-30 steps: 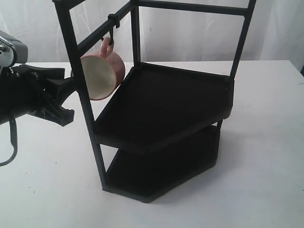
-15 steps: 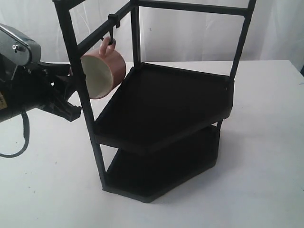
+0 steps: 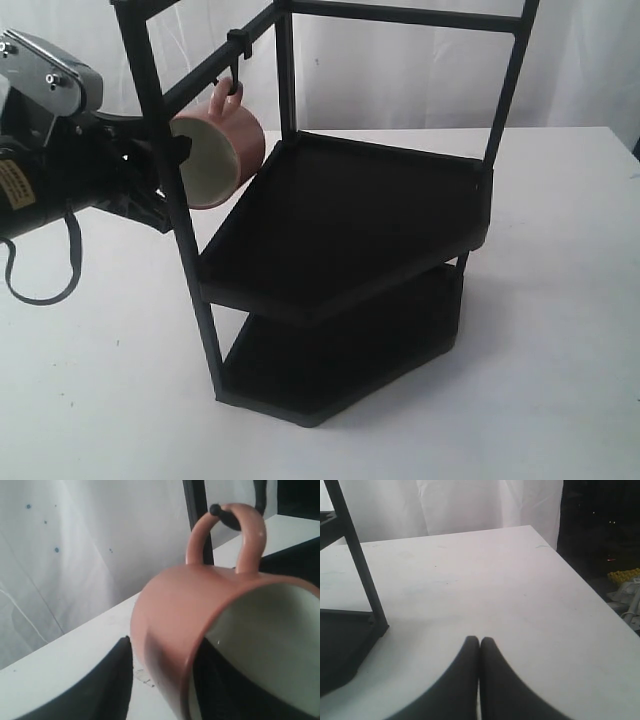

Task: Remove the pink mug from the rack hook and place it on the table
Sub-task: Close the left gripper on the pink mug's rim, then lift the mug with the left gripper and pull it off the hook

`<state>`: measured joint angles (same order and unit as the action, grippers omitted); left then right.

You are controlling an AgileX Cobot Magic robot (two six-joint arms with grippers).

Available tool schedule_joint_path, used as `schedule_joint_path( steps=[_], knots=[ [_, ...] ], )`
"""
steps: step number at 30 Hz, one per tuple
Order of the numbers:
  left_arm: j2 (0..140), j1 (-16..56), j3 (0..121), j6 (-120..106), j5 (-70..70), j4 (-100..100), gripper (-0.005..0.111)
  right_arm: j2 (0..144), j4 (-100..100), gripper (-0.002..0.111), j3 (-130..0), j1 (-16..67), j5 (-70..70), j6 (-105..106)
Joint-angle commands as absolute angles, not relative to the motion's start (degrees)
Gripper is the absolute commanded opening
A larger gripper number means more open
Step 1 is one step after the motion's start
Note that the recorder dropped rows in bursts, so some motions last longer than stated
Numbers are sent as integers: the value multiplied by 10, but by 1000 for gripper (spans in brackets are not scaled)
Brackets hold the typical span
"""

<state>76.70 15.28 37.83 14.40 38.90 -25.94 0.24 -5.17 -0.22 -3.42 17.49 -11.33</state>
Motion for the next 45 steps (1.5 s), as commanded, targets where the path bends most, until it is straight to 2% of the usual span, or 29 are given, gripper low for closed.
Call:
schedule_joint_path(
  steps=[1, 6, 15, 33, 45],
  knots=[
    [767, 155, 382, 160, 393, -253, 44, 0, -56, 0, 0, -40, 170, -114],
    [767, 155, 382, 167, 393, -253, 41, 0, -56, 0, 0, -40, 170, -114],
    [767, 155, 382, 166, 362, -253, 0, 0, -56, 0, 0, -40, 170, -114],
    [764, 155, 382, 170, 389, -253, 0, 0, -56, 0, 0, -40, 170, -114],
    [697, 155, 382, 141, 380, -243, 0, 0, -56, 0, 0, -40, 170, -114]
  ],
)
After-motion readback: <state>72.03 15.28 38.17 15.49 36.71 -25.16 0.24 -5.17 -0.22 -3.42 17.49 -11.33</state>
